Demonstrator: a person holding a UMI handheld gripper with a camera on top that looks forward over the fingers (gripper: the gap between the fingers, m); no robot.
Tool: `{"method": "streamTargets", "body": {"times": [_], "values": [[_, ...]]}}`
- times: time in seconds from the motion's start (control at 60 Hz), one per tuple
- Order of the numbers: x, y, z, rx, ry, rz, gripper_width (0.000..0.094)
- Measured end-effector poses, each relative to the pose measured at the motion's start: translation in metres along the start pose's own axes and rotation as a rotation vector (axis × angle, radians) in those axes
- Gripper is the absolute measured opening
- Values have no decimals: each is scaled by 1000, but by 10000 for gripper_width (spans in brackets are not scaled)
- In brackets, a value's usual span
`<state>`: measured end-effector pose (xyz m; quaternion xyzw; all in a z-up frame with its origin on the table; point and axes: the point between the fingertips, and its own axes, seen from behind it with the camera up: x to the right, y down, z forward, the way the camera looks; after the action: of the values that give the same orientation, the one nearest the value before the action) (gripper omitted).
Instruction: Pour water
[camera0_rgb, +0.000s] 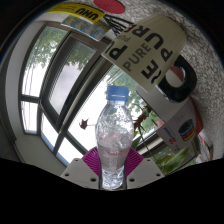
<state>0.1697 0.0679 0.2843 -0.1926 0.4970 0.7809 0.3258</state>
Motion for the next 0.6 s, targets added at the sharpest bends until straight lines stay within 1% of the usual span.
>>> {"method": "streamTargets", "body": {"times": [0.033, 0.05, 0.117, 0.15, 0.167, 0.217, 0.3, 0.367, 0.417, 0.517, 0.533, 0.6], "values": [[0, 4, -8, 6, 11, 7, 267], [2, -4, 1, 2, 12, 6, 267], [-1, 0, 3, -17, 20, -2, 267], [-5, 4, 4, -31, 21, -33, 267], [-12, 14, -7, -40, 24, -49, 266], [-19, 20, 7, -73, 31, -154, 266], [-50, 48, 15, -149, 19, -381, 268], [-87, 71, 22, -203, -32, -623, 267], [-118, 88, 25, -222, -75, -838, 267], [-175, 106, 32, -208, -146, -1309, 268], [-193, 105, 22, -213, -171, -1367, 266], [-209, 100, 34, -164, -168, -1641, 266]]}}
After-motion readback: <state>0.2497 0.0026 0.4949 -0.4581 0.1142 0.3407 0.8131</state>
